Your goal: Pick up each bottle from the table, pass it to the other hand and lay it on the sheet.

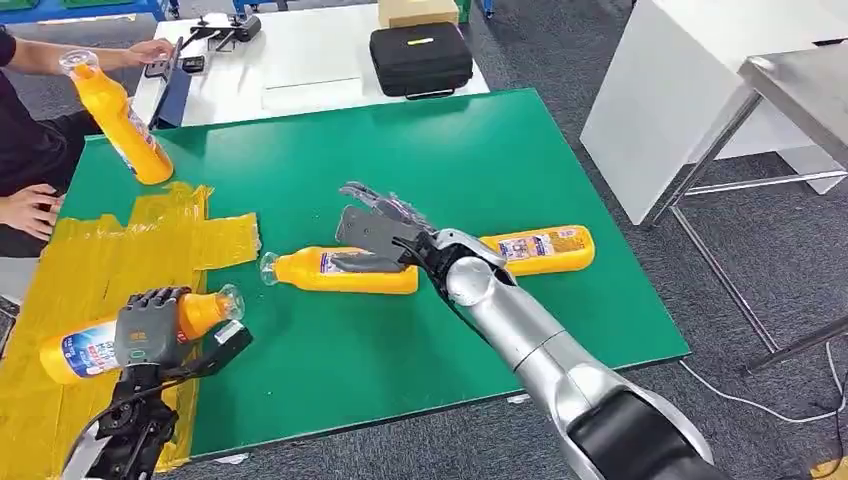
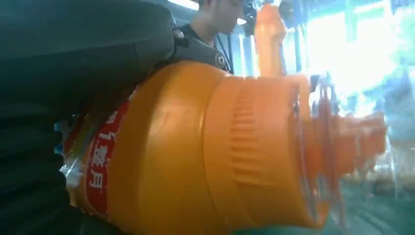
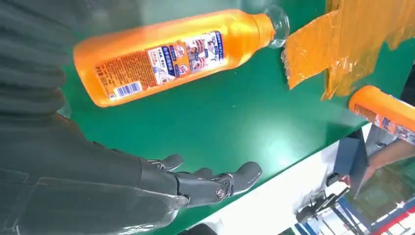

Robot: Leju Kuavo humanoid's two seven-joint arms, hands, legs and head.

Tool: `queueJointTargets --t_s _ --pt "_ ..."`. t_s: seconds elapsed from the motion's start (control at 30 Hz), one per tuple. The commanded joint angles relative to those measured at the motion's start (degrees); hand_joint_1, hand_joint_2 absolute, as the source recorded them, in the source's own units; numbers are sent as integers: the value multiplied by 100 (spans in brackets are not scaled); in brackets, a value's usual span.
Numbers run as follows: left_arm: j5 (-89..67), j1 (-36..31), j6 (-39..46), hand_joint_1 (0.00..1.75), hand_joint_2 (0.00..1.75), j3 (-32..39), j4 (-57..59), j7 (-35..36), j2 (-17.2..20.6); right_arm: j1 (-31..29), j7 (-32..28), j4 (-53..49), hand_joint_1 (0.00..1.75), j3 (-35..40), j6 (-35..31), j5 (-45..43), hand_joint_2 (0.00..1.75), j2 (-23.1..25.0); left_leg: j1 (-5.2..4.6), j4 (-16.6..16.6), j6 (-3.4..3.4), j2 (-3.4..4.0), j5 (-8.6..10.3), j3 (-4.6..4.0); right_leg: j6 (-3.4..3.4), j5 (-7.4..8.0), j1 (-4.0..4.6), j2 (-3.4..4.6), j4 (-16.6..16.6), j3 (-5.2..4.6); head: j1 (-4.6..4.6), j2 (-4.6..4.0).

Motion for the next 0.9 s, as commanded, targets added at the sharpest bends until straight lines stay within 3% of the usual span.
queueJointTargets --t_s 0.03,0.1,0.13,0.33,0.47,0.9 --pt "-1 -594 -346 0 175 -634 1860 -43 189 -320 6 515 0 241 41 -30 175 -56 -4 -4 -4 -1 -4 28 -1 -7 -3 -6 2 25 -2 0" --pt "6 -611 -376 0 175 -734 1906 -246 217 -300 -1 508 0 235 64 -41 175 -83 -3 -5 -3 -14 1 26 -2 -5 -2 -11 0 24 0 0" --pt "37 -605 -366 0 0 -745 1917 -355 230 -293 -6 517 0 238 82 -42 175 -98 -5 -7 -6 -13 3 37 -2 -6 -4 -14 -1 35 -2 0" --pt "347 -686 -207 0 0 -782 1913 -872 225 -471 194 1057 0 346 246 151 175 -41 -7 -11 -12 -12 14 53 -7 4 -5 -19 -4 50 -4 0" --pt "785 -792 -164 0 0 -812 1803 -1362 210 -785 319 2066 0 402 179 421 175 167 -5 -7 -3 -17 32 49 -11 10 -4 -22 1 49 0 0" --pt "1071 -847 -99 0 0 -813 1778 -1623 183 -878 404 2379 0 429 179 551 175 209 -8 -4 3 -22 39 24 -5 15 -6 -28 5 26 -2 0"
